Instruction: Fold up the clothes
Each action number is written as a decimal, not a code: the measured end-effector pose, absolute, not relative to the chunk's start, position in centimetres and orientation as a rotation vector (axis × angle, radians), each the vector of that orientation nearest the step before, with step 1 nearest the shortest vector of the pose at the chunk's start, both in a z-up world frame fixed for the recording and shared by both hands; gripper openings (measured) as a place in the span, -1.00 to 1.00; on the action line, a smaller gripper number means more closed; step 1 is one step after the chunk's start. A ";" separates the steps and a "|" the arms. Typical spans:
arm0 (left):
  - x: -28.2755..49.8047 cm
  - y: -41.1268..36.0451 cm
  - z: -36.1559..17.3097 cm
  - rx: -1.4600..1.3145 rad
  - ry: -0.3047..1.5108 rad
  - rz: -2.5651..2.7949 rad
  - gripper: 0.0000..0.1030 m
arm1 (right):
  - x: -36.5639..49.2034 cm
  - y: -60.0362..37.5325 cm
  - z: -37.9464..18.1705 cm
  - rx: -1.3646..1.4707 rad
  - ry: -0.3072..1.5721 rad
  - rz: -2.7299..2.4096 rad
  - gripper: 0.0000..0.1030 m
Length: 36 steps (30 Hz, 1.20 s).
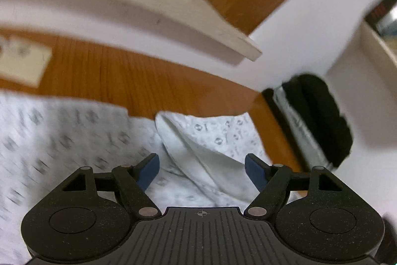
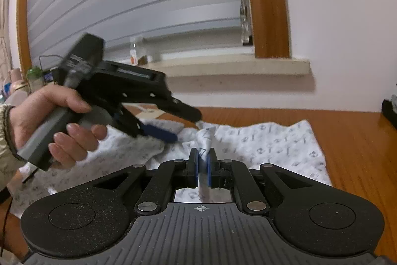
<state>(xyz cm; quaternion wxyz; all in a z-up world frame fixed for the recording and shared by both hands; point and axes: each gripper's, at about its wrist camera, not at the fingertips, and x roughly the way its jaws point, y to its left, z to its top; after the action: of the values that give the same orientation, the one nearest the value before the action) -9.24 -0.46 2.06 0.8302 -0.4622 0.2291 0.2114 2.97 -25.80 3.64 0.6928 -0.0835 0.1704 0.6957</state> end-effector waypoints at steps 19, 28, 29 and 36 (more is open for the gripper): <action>-7.7 0.1 -0.2 -1.178 0.342 0.395 0.59 | 2.0 -27.4 2.6 -0.213 0.317 1.606 -0.84; -8.1 -0.5 2.2 -0.970 0.402 0.461 -0.91 | 1.5 -27.2 6.3 -0.138 0.280 1.658 -0.86; -8.5 -0.5 3.4 -0.952 0.388 0.449 -0.91 | 1.1 -27.1 7.3 -0.130 0.262 1.687 -0.86; -13.4 -2.0 16.9 -0.707 0.313 0.447 -0.92 | -3.2 -25.7 15.9 -0.040 0.135 1.851 -0.87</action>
<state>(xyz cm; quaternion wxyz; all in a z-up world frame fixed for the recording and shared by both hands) -13.38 -2.02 16.88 0.9020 -0.3418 0.1512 0.2160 -3.22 -25.75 15.93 0.5992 -0.0173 0.0582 0.7983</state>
